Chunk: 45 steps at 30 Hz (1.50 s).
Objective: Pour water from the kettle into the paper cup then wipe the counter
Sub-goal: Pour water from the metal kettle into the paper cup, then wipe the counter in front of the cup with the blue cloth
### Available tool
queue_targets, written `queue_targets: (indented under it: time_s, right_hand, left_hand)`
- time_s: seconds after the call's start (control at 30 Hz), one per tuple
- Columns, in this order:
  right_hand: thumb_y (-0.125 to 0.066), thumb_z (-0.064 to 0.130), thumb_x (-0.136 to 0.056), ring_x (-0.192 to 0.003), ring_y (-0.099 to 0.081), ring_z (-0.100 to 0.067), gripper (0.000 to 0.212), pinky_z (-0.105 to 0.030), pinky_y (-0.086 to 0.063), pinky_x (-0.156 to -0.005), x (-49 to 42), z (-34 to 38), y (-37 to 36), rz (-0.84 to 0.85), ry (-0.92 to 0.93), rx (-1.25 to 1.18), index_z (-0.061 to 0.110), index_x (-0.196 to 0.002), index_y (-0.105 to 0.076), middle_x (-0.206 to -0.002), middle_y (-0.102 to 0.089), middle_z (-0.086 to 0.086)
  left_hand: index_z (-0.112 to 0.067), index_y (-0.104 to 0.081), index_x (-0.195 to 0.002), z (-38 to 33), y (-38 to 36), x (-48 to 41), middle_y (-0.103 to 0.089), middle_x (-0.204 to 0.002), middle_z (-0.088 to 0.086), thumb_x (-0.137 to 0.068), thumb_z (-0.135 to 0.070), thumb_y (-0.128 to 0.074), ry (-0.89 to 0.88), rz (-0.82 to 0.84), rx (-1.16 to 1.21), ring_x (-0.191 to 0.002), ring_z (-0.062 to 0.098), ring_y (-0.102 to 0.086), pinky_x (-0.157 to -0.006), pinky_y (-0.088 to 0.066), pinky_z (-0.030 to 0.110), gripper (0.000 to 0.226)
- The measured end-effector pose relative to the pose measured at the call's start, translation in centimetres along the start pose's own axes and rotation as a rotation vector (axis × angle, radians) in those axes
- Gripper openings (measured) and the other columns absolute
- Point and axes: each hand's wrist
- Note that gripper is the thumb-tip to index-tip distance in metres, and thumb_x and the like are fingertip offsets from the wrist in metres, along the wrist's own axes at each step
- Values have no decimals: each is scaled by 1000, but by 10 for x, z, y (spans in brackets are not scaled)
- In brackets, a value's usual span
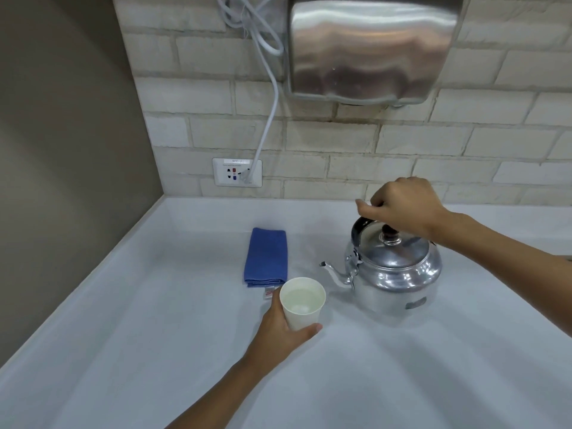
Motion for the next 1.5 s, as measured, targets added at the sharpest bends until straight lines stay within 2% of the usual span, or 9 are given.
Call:
queue_targets:
  time_s: [0.2, 0.37, 0.93, 1.03, 1.13, 1.23, 1.33, 1.4, 1.5]
  right_hand:
    - [-51, 42, -81, -38, -24, -17, 58, -25, -23, -46, -23, -28, -36, 16, -268, -194, 18, -38, -20, -36, -20, 3]
    - [-51, 41, -79, -37, -30, -17, 55, -25, -25, -45, -48, -29, -66, 27, -395, -304, 17, -37, -26, -36, -27, 2]
    - [-50, 36, -82, -40, -25, -18, 55, -25, -22, -46, -88, -12, -108, 50, -422, -331, 14, -39, -25, -39, -25, 0]
    - [-48, 40, -86, -42, -36, -23, 58, -26, -28, -48, -87, -14, -109, 44, -428, -327, 11, -38, -32, -39, -33, -3]
    - [-39, 51, -92, -71, -61, -33, 61, -34, -45, -65, -79, -10, -104, 51, -372, -268, 1, -70, -64, -68, -67, -16]
    - [-43, 45, -93, -109, -51, -33, 45, -42, -39, -92, -55, -4, -97, -113, -246, -287, 6, -113, -56, -113, -62, -16]
    - [-51, 35, -92, -116, -46, -31, 39, -42, -36, -97, -5, 3, -94, -275, -216, -406, 8, -120, -49, -122, -55, -13]
    - [-52, 29, -90, -112, -50, -34, 37, -42, -38, -93, 41, 7, -104, -217, -243, -451, 6, -119, -50, -119, -57, -15]
    - [-51, 28, -92, -126, -42, -31, 45, -40, -34, -103, 107, 21, -132, 105, -304, -448, 4, -129, -43, -134, -49, -15]
  left_hand:
    - [-59, -27, -112, -1, 1, 0, -47, -116, -27, -55, -54, -80, 18, 19, 18, -109, -15, -42, -83, -39, 1, 78]
    - [-37, -28, -127, -1, 0, 1, -48, -121, -18, -56, -52, -81, 24, 16, 15, -114, 5, -47, -94, -43, 21, 90]
    - [-45, -26, -125, -4, 1, 2, -47, -120, -23, -55, -54, -80, 66, 41, 25, -114, 0, -45, -99, -43, 26, 89]
    - [-41, -26, -128, -4, 2, 2, -47, -121, -23, -54, -57, -79, 67, 40, 20, -115, 3, -46, -99, -43, 27, 93]
    - [-41, -24, -128, -8, 2, 3, -45, -122, -22, -55, -53, -81, 66, 49, 7, -118, 4, -45, -99, -42, 25, 93]
    - [-40, -19, -133, -13, 7, 5, -39, -129, -22, -58, -40, -84, 56, 114, 5, -122, 1, -39, -106, -36, 28, 99]
    - [-38, -3, -141, -9, 23, 17, -21, -144, -27, -63, -34, -82, 30, 202, -16, -133, -8, -21, -111, -21, 20, 112]
    - [-44, -2, -138, 1, 41, 32, -14, -146, -31, -68, -33, -78, 1, 194, -99, -131, -17, -14, -107, -14, 6, 104]
    - [-41, -24, -132, 13, 73, 44, -23, -142, -28, -75, -18, -73, -48, 84, -183, -129, -18, -20, -101, -14, -3, 79]
Point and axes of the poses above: each hand's wrist, its own x-axis away from the middle knuckle, its own y-axis out of the back of the hand, z = x × y
